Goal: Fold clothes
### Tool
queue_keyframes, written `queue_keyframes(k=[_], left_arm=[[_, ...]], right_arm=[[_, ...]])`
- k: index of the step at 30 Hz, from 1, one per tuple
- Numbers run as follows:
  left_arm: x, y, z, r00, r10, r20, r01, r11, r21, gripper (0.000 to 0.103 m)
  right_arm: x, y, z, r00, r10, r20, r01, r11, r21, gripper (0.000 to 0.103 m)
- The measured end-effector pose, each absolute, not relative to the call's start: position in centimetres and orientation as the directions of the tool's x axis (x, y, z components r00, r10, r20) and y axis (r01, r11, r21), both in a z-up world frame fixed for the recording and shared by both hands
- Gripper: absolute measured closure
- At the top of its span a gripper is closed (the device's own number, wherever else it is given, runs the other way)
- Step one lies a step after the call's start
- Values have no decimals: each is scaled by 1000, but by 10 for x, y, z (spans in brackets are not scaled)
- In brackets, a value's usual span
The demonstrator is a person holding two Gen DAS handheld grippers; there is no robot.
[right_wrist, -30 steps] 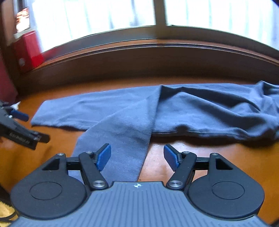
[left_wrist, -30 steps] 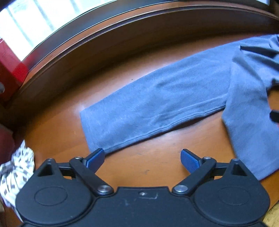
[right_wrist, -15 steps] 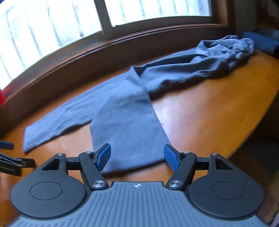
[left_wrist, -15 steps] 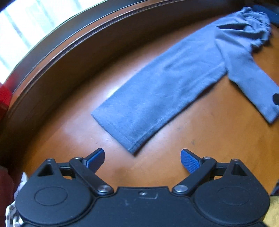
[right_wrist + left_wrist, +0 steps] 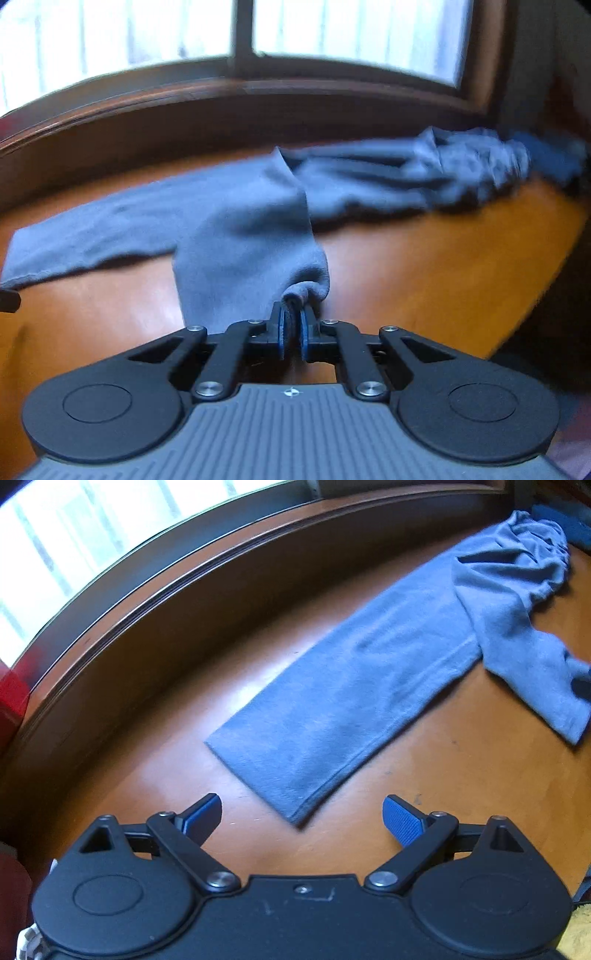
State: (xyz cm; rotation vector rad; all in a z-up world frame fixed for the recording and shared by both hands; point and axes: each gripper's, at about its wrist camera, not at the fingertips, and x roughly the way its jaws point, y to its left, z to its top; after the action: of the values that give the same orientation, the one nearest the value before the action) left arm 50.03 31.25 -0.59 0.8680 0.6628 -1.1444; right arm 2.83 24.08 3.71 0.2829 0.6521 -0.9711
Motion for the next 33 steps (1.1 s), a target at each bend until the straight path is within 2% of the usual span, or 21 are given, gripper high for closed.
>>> queue_keyframes(k=[3,7,12,15,16,18,19,20,21,28,33], left_arm=[[511,317,-3,310,-485,-818,949,205,238,9],[527,326,-4,322,-476,-818,940,266,215,9],[548,335,-9,343,-449,-825,918,345,194,9],[557,334,-13,345,-437,-831,911,368,185,9],[559,333,-14,346,-434,-832,910,371,185,9],[561,332,-15,346,-439,-829,913,361,190,9],[562,332,-15,346,-441,-828,915,356,193,9],[562,330,-16,346,-443,-827,917,348,197,9],[562,329,-17,345,-444,-827,919,340,201,9],[565,326,-20,322,-446,-835,929,321,187,9],[561,333,-20,334,-435,-836,924,328,198,9]], right_arm=[[44,240,79,535,-626,-568,726,684,-69,95],[96,245,128,713,-453,-535,435,884,-170,95],[188,244,115,747,-246,-618,115,963,-244,94],[236,233,79,689,-200,-696,73,975,-208,87],[242,229,72,675,-232,-700,101,970,-223,84],[236,224,72,694,-273,-666,163,961,-225,66],[226,220,75,712,-278,-644,185,960,-210,45],[215,216,76,726,-278,-629,198,961,-196,35],[204,213,78,740,-277,-613,209,961,-182,36],[172,232,58,704,-162,-692,24,978,-206,39],[173,247,39,693,-78,-717,-80,980,-185,48]])
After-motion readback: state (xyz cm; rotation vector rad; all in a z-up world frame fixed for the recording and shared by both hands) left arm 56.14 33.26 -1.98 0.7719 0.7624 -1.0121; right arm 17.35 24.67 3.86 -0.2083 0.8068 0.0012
